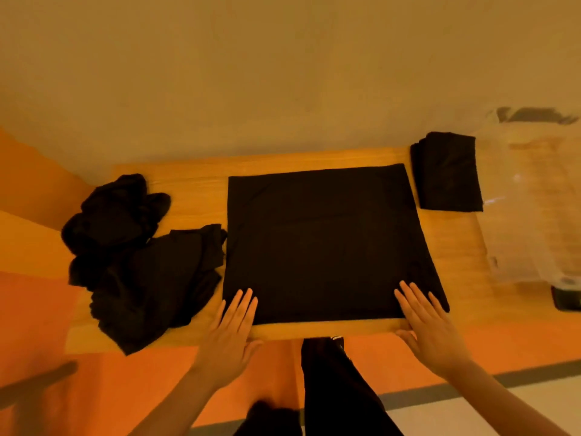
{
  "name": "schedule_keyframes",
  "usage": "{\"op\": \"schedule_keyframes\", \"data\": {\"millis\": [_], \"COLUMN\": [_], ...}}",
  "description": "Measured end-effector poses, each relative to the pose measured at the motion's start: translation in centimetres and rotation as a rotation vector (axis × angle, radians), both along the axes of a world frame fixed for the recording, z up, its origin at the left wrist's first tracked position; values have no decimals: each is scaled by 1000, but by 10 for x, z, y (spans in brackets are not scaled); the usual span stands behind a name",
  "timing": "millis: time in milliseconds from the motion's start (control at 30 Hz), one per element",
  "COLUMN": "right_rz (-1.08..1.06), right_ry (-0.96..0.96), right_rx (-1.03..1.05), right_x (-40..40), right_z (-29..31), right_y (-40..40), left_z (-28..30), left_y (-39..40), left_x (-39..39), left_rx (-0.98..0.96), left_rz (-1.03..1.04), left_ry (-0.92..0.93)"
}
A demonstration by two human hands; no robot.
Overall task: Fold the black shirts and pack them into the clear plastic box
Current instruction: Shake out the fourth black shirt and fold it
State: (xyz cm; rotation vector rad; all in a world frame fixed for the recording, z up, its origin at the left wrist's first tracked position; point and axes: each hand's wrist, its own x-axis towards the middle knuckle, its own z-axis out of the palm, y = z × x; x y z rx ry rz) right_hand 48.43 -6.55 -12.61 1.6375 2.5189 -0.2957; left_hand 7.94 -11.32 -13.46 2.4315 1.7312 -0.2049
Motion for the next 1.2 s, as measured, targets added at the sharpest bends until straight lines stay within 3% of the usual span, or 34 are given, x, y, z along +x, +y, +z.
{"op": "schedule_keyframes", "data": {"millis": [167,300,433,600,700,833,900,1067,1200], "right_rz": [-5,-67,-67,-61,6,-16,-40,-329,-417], "right_ry": [-51,30,6,29,42,115,177,395,511], "right_rx": [-26,-43,227,313,290,167,204,200,324], "right_x": [15,16,16,13,10,14,9,-6,-6], "right_z": [3,3,-7,4,29,69,102,194,261], "right_y": [-10,-19,-32,-32,-25,7,24,53,68], "left_z": [4,-9,-17,-6,33,98,136,230,290], "left_y": [-7,-17,-28,-23,-11,24,43,81,99], "left_x": [-14,-20,-17,-18,-18,-27,-33,-36,-37], "left_rx": [35,89,241,333,105,-52,21,144,298], "left_rz": [-25,-59,-48,-116,-8,246,269,306,334], "left_ry": [-13,-16,-78,-139,-229,-380,-468,-551,-638]}}
